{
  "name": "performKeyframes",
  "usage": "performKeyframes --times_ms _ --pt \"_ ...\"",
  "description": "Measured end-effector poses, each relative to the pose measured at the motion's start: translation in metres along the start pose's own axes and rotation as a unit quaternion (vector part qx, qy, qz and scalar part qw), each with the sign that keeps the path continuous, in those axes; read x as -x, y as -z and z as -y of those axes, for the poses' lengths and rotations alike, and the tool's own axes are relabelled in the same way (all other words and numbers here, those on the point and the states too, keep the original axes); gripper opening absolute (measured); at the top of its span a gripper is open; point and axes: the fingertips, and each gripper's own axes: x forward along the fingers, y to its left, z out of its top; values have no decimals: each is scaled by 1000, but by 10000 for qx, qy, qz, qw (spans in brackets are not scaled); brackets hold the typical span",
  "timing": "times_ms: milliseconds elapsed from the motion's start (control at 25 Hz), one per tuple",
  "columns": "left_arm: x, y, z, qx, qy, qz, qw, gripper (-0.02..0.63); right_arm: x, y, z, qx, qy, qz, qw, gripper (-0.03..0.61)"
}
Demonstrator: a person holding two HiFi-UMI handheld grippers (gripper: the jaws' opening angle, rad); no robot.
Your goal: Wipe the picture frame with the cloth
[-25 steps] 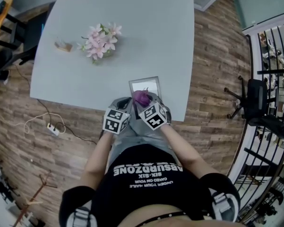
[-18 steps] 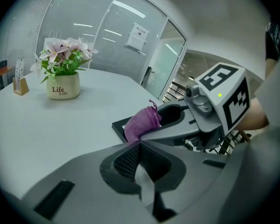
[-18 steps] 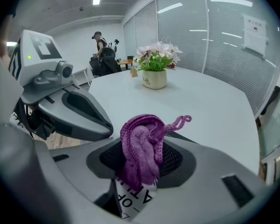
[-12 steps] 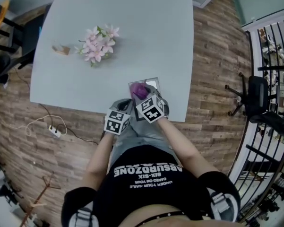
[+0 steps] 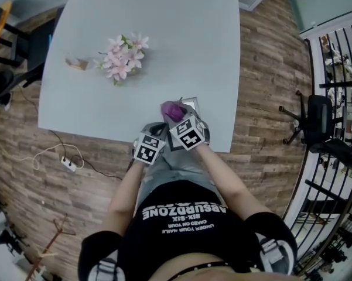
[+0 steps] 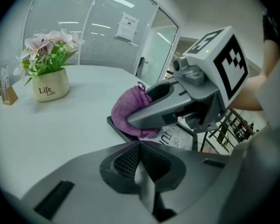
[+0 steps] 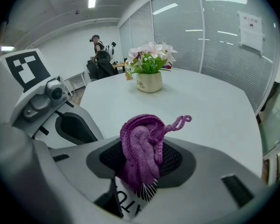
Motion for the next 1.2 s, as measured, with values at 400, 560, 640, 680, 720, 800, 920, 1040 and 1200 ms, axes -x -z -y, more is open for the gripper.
performKeyframes --times_ms 400,560,640,680,720,800,920,1040,1200 --pt "0 0 0 -12 -68 -132 9999 17 7 11 12 -90 238 -53 9997 192" --pt "0 1 0 -31 -137 -113 9998 17 12 19 25 -160 395 -100 9990 192" --pt "0 2 0 -44 -161 -118 9998 16 14 23 29 -205 449 -127 9987 192" --pt "-1 2 0 -37 -164 -117 9998 16 16 25 32 -226 473 -147 9985 192" --pt "-1 1 0 -30 -166 -115 9998 17 18 27 35 -254 507 -171 9982 192" --pt "-1 1 0 -56 -184 -114 9998 16 21 31 41 -321 594 -215 9975 192" --pt "-1 2 -1 -149 -237 -111 9995 17 26 36 53 -427 758 -224 9960 192" --pt "-1 2 -1 -153 -271 -111 9995 17 32 38 62 -463 839 -223 9951 192" --pt "-1 2 0 -109 -260 -115 9995 17 39 39 66 -551 892 -202 9943 195"
